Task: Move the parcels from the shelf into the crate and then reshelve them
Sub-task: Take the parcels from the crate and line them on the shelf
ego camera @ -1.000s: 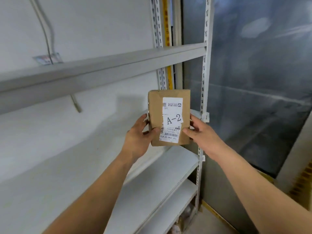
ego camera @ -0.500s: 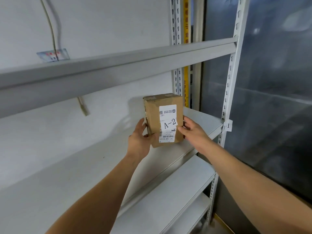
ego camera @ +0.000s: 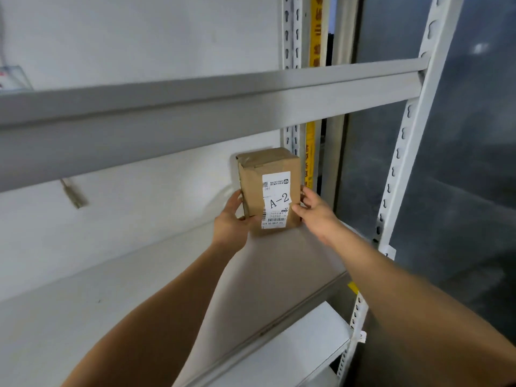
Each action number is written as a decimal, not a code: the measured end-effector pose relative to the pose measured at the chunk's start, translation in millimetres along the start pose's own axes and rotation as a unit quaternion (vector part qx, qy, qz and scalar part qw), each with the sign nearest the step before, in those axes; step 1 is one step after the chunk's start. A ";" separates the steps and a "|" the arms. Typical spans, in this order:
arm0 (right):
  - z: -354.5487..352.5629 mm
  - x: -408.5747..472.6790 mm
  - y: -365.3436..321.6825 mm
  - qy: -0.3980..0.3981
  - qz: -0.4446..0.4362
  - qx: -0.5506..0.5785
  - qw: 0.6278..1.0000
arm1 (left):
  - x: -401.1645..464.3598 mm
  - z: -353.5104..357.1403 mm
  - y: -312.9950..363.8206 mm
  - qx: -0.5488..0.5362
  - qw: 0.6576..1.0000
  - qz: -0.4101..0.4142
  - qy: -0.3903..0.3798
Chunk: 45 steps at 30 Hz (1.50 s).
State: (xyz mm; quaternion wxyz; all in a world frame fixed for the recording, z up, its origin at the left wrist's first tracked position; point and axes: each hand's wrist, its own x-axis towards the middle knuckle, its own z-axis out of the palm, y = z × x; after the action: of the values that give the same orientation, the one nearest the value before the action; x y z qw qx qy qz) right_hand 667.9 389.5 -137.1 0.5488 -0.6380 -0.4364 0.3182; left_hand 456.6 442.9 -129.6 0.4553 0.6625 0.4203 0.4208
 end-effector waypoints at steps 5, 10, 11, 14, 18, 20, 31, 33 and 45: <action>-15.1 42.3 3.7 -0.012 0.000 -0.005 1.000 | 34.1 26.4 -1.3 -0.008 1.000 -0.014 0.017; -19.1 71.7 12.6 -0.020 -0.013 -0.013 1.000 | 51.7 42.4 -3.6 -0.010 0.999 -0.012 0.039; -18.6 76.0 14.5 -0.021 -0.010 -0.009 1.000 | 53.7 44.2 -3.3 -0.012 0.999 -0.013 0.043; -18.3 81.6 13.8 -0.024 -0.012 -0.018 0.999 | 59.3 46.7 -2.7 -0.014 0.999 -0.009 0.051; -14.9 84.5 13.3 -0.024 -0.012 -0.035 0.999 | 63.9 44.7 -3.6 -0.005 0.998 -0.024 0.050; -13.2 81.0 13.2 -0.019 -0.012 -0.046 0.999 | 63.7 42.9 -4.9 0.010 0.998 -0.043 0.040; -12.1 -17.9 8.0 0.058 0.004 -0.089 0.994 | 5.3 20.9 -4.3 0.130 0.991 -0.031 0.010; -11.2 -50.5 6.7 0.063 -0.007 -0.095 0.993 | -12.9 13.1 -2.4 0.137 0.990 0.000 -0.020; 10.2 -307.7 4.1 0.235 0.029 -0.170 0.957 | -174.1 2.8 24.9 0.129 0.953 0.143 -0.233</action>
State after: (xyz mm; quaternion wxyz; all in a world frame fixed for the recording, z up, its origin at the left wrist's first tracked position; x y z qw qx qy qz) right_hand 531.6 114.8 -165.6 0.5099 -0.7908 -0.3245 0.0965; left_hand 412.7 272.7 -136.8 0.3867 0.8482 0.2541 0.2578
